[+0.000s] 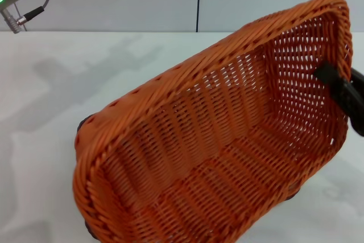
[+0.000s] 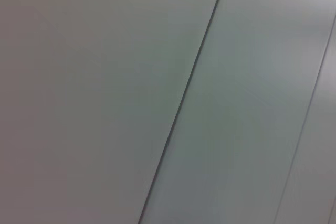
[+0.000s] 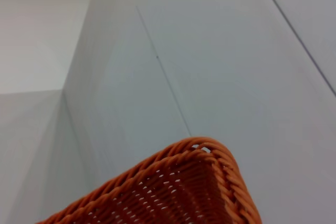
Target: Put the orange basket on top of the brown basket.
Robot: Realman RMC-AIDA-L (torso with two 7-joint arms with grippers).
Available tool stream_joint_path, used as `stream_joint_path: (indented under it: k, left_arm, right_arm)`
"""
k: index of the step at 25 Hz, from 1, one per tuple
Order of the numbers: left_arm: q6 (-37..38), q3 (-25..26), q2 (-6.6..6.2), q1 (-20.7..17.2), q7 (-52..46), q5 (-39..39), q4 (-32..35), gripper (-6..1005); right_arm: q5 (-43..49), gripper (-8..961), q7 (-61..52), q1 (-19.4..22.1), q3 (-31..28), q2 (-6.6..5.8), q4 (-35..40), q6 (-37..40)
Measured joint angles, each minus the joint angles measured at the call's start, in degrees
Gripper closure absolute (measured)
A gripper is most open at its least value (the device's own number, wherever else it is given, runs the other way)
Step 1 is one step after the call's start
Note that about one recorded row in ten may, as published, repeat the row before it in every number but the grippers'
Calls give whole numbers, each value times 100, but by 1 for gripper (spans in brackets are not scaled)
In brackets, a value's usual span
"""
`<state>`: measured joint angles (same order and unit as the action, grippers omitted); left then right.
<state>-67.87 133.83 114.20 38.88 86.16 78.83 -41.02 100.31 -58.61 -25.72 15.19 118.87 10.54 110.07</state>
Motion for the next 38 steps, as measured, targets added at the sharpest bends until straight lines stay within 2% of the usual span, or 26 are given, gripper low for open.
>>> stream_joint_path:
  k: [5,14,17,25,33,35,36,37,38]
  left_arm:
    - [13,-217,-104,33,-5,21,27,165]
    - [19,-235,-143,114,-39,255,39,165]
    - [17,-242,-143,153,-41,278,46,165]
    - [24,-261,-101,295,0,291,161,165]
    - [52,-201,-74,264,7,291,165,165]
    - [58,-181,-60,248,22,287,165,165]
    - [70,-137,-40,227,59,274,165,165]
    - [72,102,48,159,211,252,165,165]
    - [72,102,48,159,211,252,165,165]
  right_arm:
    - [-41,731,685,295,-29,10,-706,-181]
    - [-35,720,844,791,-59,25,-880,-516]
    - [13,717,802,801,-26,15,-1010,-877]
    - [-14,707,655,696,-118,-10,-918,-992]
    - [-62,373,516,546,-292,-15,-565,-995]
    - [-342,284,513,514,-536,-21,-202,-994]
    - [-435,272,513,512,-582,-26,-129,-1000]
    - [-765,259,509,507,-726,-33,143,-1028]
    - [-765,247,509,507,-726,-33,143,-1028]
